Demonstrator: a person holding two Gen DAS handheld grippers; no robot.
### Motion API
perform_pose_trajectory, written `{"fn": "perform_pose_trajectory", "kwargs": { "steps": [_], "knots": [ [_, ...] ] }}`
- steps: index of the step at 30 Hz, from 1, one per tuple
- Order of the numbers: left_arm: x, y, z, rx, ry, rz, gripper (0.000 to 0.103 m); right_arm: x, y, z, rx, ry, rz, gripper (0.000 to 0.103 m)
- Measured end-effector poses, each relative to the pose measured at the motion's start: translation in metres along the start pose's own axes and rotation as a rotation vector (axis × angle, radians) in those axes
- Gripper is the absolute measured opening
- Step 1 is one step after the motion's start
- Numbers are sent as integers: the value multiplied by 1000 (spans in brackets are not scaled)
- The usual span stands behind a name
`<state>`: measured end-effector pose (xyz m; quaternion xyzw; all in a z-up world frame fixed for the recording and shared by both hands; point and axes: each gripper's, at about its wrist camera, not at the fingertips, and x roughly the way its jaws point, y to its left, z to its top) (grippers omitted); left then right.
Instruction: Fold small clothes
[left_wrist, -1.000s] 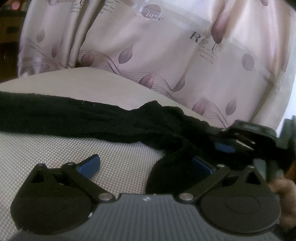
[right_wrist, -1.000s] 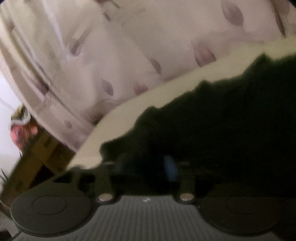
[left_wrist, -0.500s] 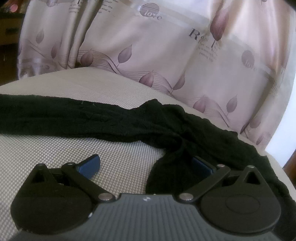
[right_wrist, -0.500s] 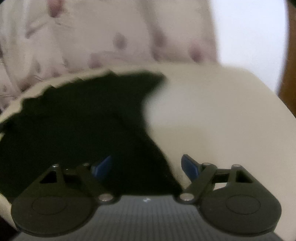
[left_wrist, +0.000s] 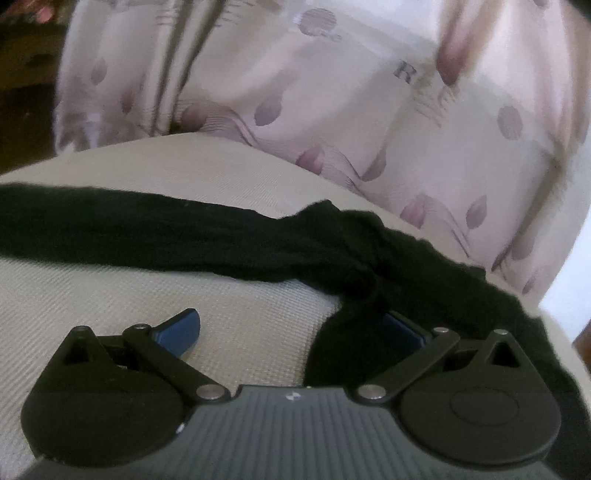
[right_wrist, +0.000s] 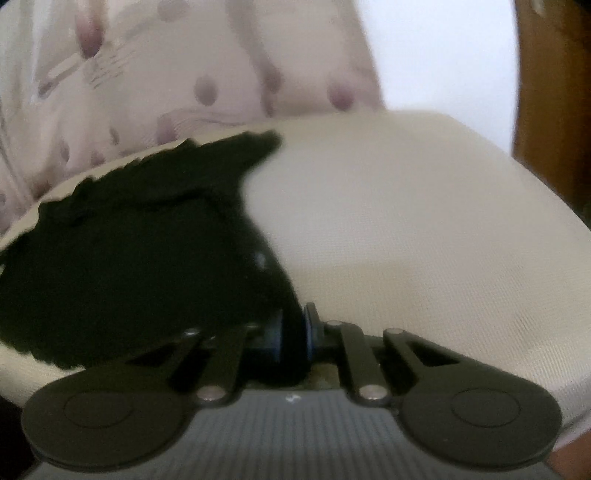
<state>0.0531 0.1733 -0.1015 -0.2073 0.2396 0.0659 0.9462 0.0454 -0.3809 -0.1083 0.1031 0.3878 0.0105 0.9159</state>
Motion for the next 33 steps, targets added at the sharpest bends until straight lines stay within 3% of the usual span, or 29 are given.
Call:
{"fn": "perform_pose_trajectory", "kwargs": {
  "steps": [3,4,6,8,10,15,20,22,25,31,33],
  "knots": [
    [-12,11,7,-24,-12,-1,103,-17,-6,10,46,-70,-42,16],
    [-17,16,9,-21,-21,8,103,-22,-3,15,57,-95,-42,22],
    [-25,24,15,-19,-41,21,103,-30,10,26,51,-171,33,35],
    [-32,34,21,-18,-51,37,103,-28,37,37,-4,-205,135,65],
    [-35,43,27,-19,-48,65,103,-17,71,47,-76,-216,204,75],
    [-44,78,34,-101,-57,116,103,29,158,66,-208,-200,369,73],
    [-49,119,41,-244,-73,169,103,73,217,60,-383,-181,307,74],
    [-51,141,43,-319,-77,177,103,87,227,52,-398,-149,319,74],
    [-59,168,45,-410,-117,129,103,93,230,35,-412,-123,315,74],
    [-62,197,53,-591,-153,85,103,96,236,28,-441,-117,300,74],
    [-57,202,58,-611,-158,83,101,97,233,30,-423,-113,292,74]
  ]
}}
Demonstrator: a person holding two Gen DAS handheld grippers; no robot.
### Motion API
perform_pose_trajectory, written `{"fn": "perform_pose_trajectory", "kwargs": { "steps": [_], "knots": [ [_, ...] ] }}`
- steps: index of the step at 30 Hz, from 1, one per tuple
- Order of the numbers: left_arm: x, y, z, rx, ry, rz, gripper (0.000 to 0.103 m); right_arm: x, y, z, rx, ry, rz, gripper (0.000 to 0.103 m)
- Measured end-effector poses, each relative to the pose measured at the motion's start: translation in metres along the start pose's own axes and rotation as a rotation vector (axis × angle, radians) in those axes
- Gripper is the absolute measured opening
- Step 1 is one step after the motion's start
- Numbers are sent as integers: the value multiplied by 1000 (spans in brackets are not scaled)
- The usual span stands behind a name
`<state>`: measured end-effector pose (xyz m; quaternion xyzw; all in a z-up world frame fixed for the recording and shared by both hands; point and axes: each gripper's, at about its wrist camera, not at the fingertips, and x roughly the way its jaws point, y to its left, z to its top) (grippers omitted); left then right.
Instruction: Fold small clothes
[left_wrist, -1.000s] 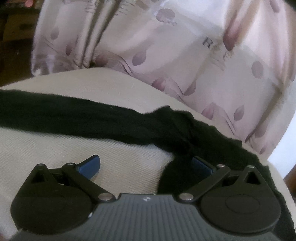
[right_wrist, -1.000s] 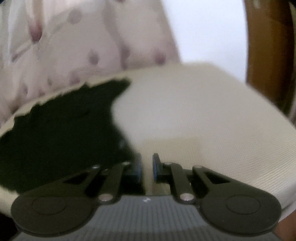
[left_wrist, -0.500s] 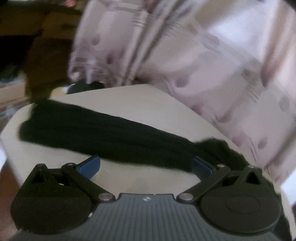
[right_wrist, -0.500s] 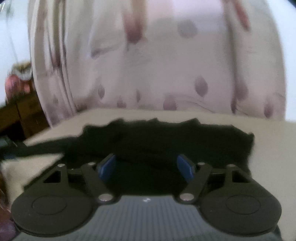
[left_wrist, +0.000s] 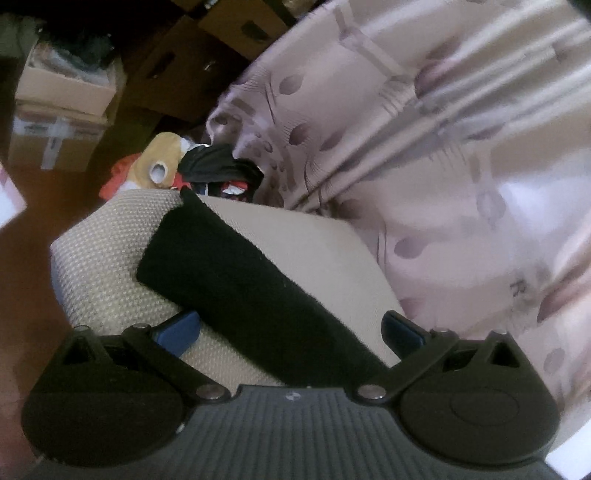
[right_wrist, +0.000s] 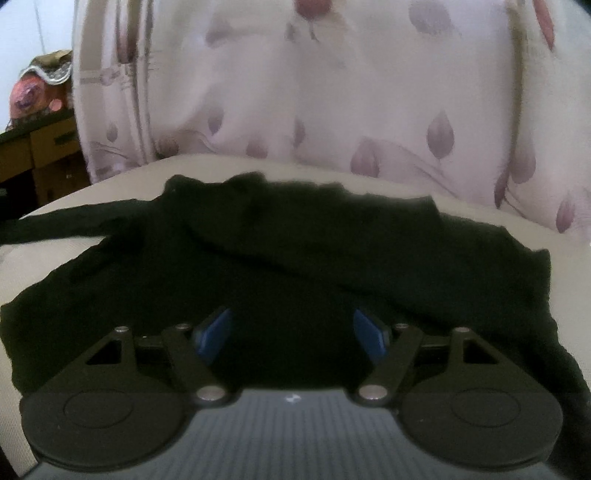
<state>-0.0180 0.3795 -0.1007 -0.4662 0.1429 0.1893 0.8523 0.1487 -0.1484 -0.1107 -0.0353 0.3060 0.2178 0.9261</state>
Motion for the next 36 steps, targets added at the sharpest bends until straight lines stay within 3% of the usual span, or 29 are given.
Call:
{"fn": "perform_pose_trajectory", "kwargs": {
  "steps": [3,5,7,10,14,19,24,29,32,36],
  "knots": [
    [5,1,5,8,-12,15,89,2,-7,0,42,2,-1,74],
    [7,4,7,6,-14,33,62,0,-11,-1,68,-2,-3,74],
    [15,14,10,-23,24,46,9,0,-14,-1,84,-6,-1,74],
    [23,29,15,-55,33,23,11,1,-16,0,95,-5,1,74],
    [22,-2,15,68,-7,43,8,-3,-23,0,132,-22,-1,74],
    [24,-91,15,237,-68,-42,8,-27,-52,-1,321,-82,23,74],
    [39,-195,-10,358,-40,-182,8,-46,-72,-2,359,-100,19,74],
    [50,-297,-82,469,38,-365,8,-55,-90,-5,371,-124,12,76],
    [55,-351,-146,576,106,-469,8,-58,-102,-10,403,-141,16,76],
    [66,-392,-235,733,181,-574,8,-61,-117,-20,443,-145,13,76]
  ]
}}
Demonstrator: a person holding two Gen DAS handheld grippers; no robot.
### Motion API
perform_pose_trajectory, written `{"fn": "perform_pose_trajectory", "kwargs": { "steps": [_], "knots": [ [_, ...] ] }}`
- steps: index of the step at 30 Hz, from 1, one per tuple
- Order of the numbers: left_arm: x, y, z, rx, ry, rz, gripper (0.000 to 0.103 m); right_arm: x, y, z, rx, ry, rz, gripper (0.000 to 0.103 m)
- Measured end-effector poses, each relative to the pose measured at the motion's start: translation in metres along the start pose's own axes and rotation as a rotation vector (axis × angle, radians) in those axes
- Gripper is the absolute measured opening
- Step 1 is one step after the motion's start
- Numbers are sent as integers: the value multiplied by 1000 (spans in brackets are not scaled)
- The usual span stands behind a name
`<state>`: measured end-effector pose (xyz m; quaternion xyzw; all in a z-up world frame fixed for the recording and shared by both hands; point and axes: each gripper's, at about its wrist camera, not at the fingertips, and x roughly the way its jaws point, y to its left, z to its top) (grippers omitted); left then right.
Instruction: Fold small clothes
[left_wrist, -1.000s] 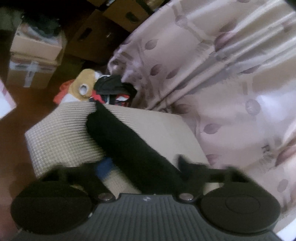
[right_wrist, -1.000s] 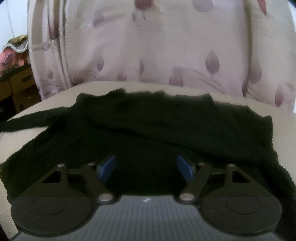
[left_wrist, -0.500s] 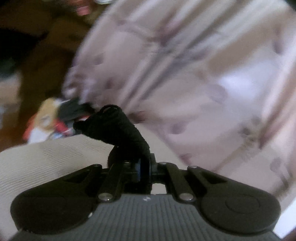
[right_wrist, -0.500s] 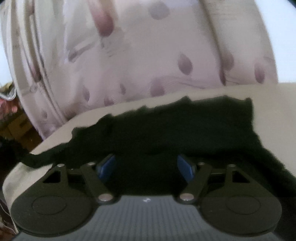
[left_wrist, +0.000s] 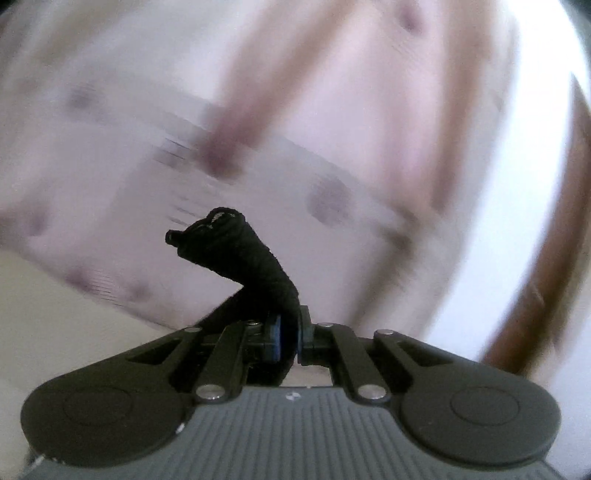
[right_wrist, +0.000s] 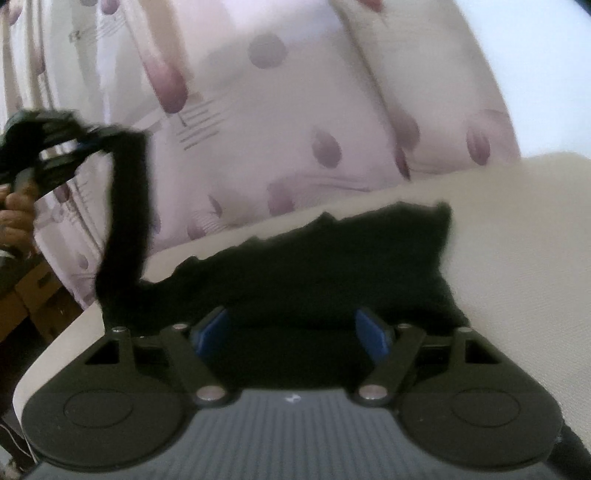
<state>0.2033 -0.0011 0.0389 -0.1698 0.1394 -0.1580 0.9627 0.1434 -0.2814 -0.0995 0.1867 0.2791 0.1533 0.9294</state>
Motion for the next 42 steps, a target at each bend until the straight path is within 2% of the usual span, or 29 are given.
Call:
{"fn": "perform_pose_trajectory", "kwargs": {
  "steps": [5,9,11,12,13,14,15,16,18,21,25,28,30,33,37,38,39,40,41,42],
  "knots": [
    [70,-49,-76,65,173,-118,8,-5,-24,-4,67,6,3,76],
    [111,-60,-135,71,321,-235,9,-7,-35,-5,104,6,18,76],
    [126,-66,-159,131,378,-257,18,-6,-37,-6,111,10,24,76],
    [128,-67,-167,161,393,-254,36,-5,-38,-7,111,12,27,76],
    [128,-65,-171,174,398,-251,61,-7,-38,-7,110,12,27,76],
    [124,-63,-172,167,382,-247,73,-8,-39,-7,108,10,26,76],
    [115,-57,-170,147,338,-243,90,-10,-40,-7,107,5,27,76],
    [103,-49,-164,122,290,-232,101,-13,-41,-5,107,-3,30,76],
    [79,-29,-156,55,211,-176,103,-18,-44,1,107,-22,28,76],
    [53,11,-153,-2,187,-94,103,-23,-50,17,83,-44,24,77],
    [25,55,-163,79,156,88,103,-11,-62,43,1,-47,-30,76],
    [17,82,-175,125,156,204,103,14,-75,60,-43,-3,-52,76],
    [15,96,-184,94,140,234,103,31,-77,68,-73,21,-57,76],
    [11,117,-184,-43,102,231,103,59,-76,76,-110,72,-69,76],
    [9,129,-187,-131,92,238,103,94,-74,76,-162,141,-89,74],
    [11,130,-188,-143,90,242,103,100,-74,75,-171,156,-83,71],
    [13,132,-184,-150,93,245,103,106,-74,73,-186,176,-84,64],
    [11,132,-182,-155,97,245,103,112,-73,70,-202,203,-91,37],
    [11,133,-181,-159,100,247,103,115,-72,66,-213,218,-103,19],
    [12,133,-181,-163,101,249,103,112,-70,63,-225,199,-106,17]
  ]
}}
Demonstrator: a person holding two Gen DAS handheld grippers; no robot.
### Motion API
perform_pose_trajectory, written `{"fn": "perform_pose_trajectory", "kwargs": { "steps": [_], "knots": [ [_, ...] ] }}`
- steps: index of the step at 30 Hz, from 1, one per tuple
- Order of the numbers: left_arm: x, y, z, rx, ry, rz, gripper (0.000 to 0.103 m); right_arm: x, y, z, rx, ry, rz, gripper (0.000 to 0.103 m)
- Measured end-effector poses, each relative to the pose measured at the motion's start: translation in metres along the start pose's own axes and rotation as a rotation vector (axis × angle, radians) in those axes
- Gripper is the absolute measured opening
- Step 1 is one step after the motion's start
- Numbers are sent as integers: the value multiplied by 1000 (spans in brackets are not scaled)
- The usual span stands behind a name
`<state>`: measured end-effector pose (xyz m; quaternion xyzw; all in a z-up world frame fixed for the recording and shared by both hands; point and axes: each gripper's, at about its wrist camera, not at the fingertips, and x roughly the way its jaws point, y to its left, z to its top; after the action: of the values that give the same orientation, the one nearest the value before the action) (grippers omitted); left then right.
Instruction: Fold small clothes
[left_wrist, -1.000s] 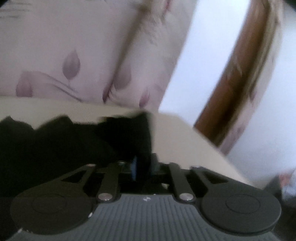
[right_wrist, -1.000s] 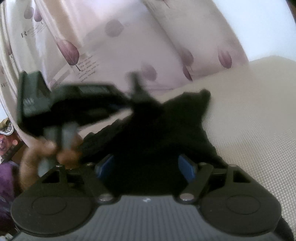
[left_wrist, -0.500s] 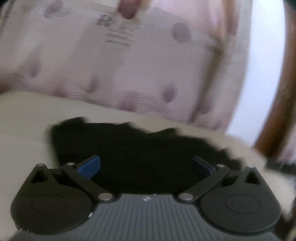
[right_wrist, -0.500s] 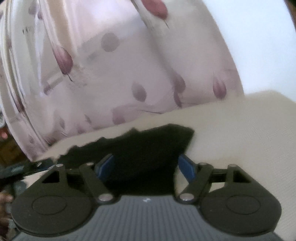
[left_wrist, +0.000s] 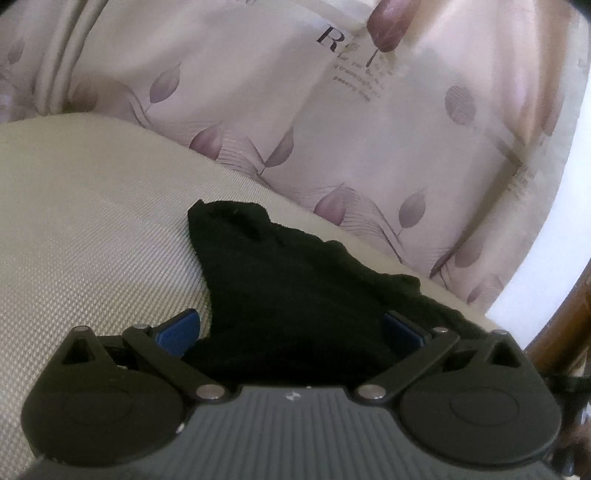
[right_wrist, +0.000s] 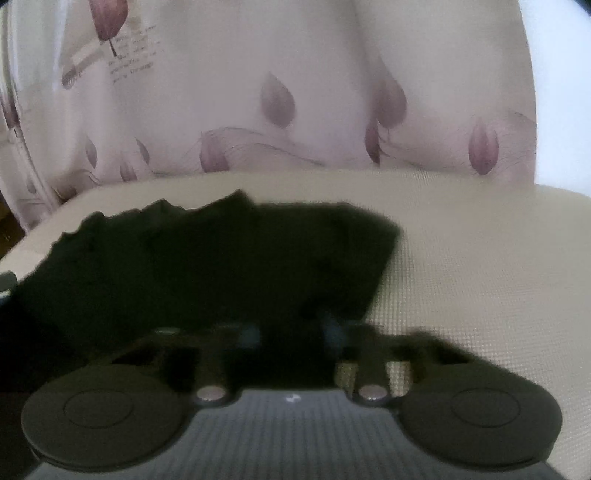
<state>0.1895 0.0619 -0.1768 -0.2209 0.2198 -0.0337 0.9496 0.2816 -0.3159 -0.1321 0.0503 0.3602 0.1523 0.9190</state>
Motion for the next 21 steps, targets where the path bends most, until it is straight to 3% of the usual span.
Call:
{"fn": "perform_pose_trajectory", "kwargs": {
  "steps": [4,10,12,14,21],
  "knots": [
    [-7,10,-3,-33,1,7,103,-19,8,-1,-39,-95,-26,13],
    [-10,15,-3,-63,-8,15,103,-28,2,12,-7,-143,-34,13],
    [-10,15,-3,-62,-9,16,103,-22,1,15,-16,-96,18,13],
    [-10,16,-3,-63,-7,16,103,-7,-1,13,-3,30,41,14],
    [-10,17,-2,-68,-6,16,103,-15,13,-1,-118,-54,-7,13]
  ]
}}
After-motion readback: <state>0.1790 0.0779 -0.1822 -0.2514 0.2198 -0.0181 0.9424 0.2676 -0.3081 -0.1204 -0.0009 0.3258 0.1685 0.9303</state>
